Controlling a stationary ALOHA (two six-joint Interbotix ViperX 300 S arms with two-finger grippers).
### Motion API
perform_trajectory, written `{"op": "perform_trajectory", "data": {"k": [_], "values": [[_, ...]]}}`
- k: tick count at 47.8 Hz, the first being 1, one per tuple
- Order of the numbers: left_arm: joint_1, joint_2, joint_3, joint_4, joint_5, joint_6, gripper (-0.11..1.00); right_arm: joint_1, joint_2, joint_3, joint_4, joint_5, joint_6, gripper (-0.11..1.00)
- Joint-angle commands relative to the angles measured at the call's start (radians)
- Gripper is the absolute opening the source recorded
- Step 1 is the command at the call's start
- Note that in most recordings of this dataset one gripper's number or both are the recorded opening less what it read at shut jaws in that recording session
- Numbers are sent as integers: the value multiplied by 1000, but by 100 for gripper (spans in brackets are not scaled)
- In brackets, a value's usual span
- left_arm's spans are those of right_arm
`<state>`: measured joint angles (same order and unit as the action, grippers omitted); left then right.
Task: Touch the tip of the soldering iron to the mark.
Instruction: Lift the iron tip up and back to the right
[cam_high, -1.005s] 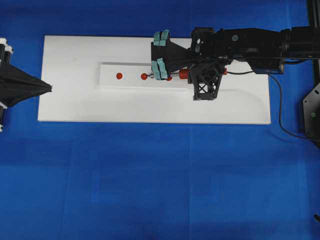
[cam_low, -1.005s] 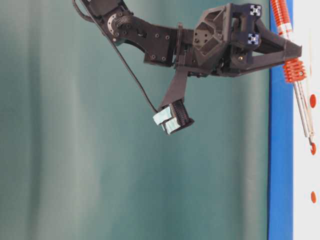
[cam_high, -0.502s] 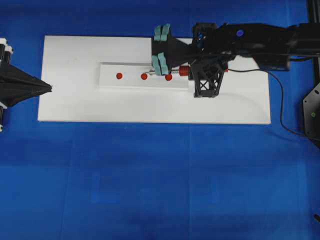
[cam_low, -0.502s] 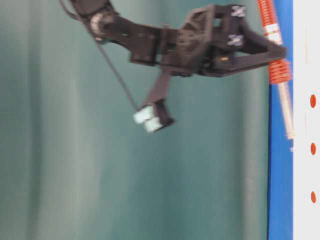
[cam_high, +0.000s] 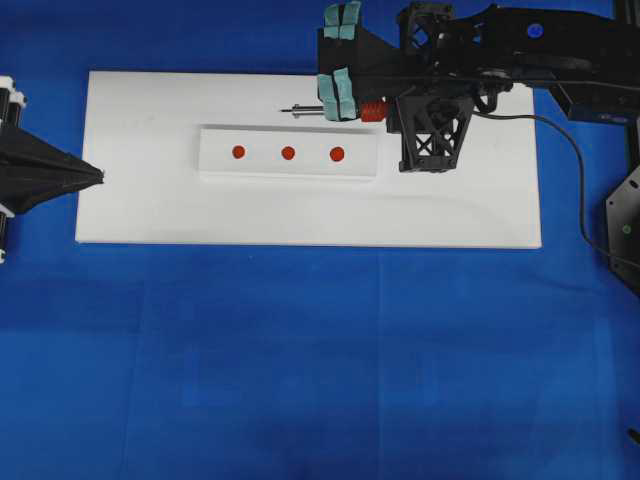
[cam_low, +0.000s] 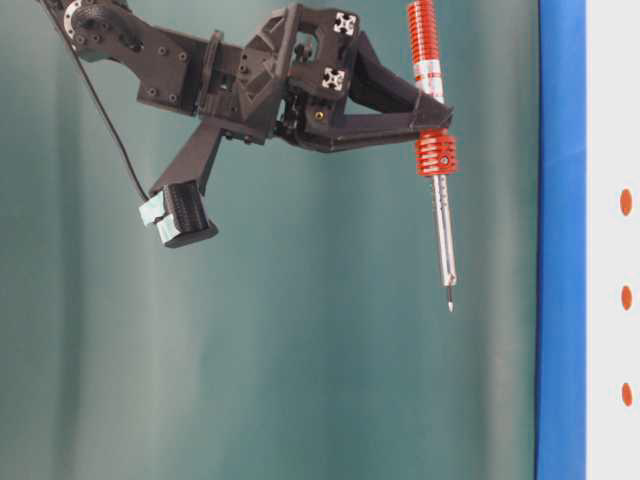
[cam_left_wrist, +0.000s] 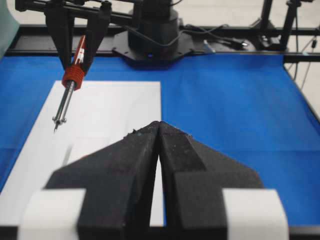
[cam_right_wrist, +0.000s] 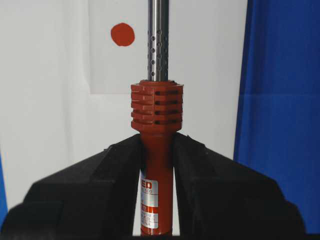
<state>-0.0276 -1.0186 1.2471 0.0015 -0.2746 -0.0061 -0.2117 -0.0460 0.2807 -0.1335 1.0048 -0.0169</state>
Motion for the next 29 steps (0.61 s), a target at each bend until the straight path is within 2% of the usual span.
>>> {"op": "perform_trajectory", "data": {"k": [1,15,29], "values": [[3,5,-11,2,-11,-2,0,2,-29,-26,-5,0,0,6],[3,5,-11,2,-11,-2,0,2,-34,-17,-5,0,2,6],[3,5,-11,2,-11,-2,0,-6,-118,92,-8,-20,5,6]]}}
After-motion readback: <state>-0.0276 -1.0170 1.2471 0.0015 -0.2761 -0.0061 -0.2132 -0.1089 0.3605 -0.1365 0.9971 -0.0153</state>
